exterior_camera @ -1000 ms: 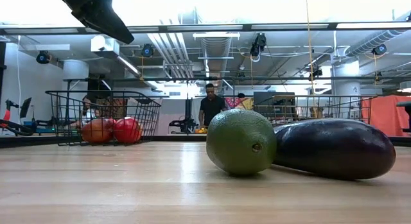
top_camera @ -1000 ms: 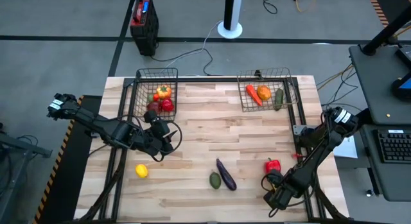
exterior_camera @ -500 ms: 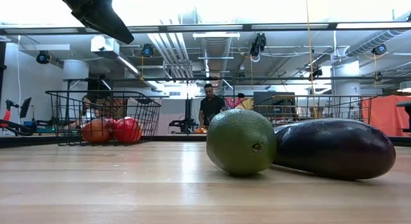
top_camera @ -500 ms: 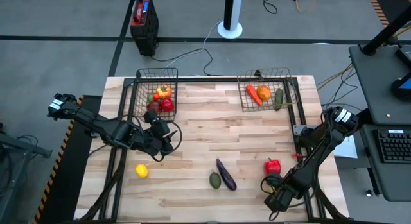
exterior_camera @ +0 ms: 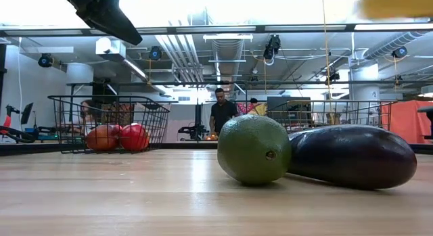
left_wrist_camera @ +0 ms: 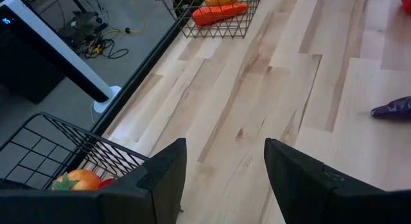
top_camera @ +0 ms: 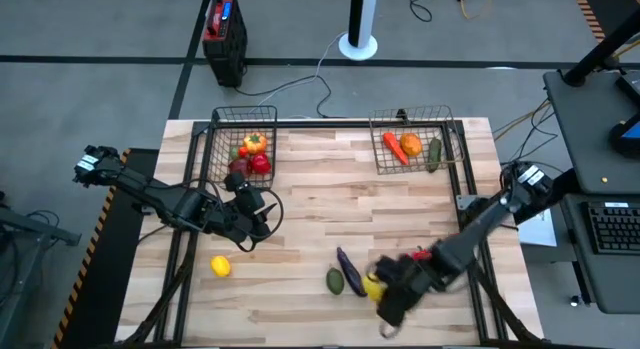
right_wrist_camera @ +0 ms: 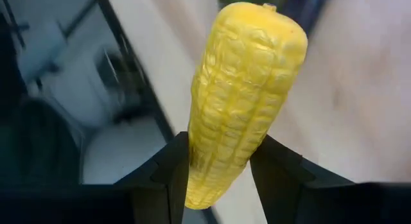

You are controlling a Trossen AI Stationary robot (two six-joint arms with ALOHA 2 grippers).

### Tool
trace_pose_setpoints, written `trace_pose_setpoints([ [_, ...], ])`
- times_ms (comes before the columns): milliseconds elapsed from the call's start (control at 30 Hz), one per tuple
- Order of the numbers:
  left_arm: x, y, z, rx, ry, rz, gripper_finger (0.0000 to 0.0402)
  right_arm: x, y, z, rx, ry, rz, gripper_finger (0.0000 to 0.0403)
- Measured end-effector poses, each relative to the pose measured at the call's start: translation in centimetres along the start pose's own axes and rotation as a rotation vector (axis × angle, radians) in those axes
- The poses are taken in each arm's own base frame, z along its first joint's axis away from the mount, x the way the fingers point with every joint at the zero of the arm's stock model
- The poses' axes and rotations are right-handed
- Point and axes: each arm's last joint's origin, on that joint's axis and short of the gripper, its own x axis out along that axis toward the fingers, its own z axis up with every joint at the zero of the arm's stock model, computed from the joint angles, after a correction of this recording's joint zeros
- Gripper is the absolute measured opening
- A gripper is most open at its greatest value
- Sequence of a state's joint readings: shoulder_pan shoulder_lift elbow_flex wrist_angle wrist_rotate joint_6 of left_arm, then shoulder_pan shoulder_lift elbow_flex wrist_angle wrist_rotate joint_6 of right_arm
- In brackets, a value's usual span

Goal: Sort produce into baskets
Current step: Put the corn into the right wire basket

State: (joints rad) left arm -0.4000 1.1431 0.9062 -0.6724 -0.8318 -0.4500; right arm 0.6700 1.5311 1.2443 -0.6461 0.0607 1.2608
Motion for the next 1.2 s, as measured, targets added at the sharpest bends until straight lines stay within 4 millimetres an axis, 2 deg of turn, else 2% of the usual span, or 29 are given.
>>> trace_pose_setpoints([
  [133,0.0,0.0,0.0,0.000,0.000,0.000,0.0191,-1.8,-0.2,5.6,-0.046,-0.111,-0.002,0.0139],
  [300,0.0,0.0,0.0,0.001,0.000,0.000,0.0191,-4.9,-2.3,11.8,-0.086,-0.187,-0.091,0.0139],
  [433,0.0,0.0,0.0,0.001,0.000,0.000,0.0191,-7.4,-5.3,16.4,-0.065,-0.278,-0.191,0.0139],
  [633,0.0,0.0,0.0,0.001,0.001,0.000,0.0191,-11.3,-12.1,22.3,0.031,-0.365,-0.329,0.0139],
  [767,0.0,0.0,0.0,0.001,0.001,-0.001,0.0191,-14.0,-17.7,24.1,0.169,-0.356,-0.446,0.0139],
  [933,0.0,0.0,0.0,0.001,0.002,-0.002,0.0191,-16.7,-24.0,24.0,0.359,-0.268,-0.600,0.0139],
  [1067,0.0,0.0,0.0,-0.003,0.002,-0.002,0.0191,-17.7,-26.9,23.9,0.421,-0.266,-0.639,0.0139],
  [1200,0.0,0.0,0.0,-0.007,0.002,-0.002,0.0191,-17.9,-28.5,24.1,0.448,-0.268,-0.645,0.0139],
])
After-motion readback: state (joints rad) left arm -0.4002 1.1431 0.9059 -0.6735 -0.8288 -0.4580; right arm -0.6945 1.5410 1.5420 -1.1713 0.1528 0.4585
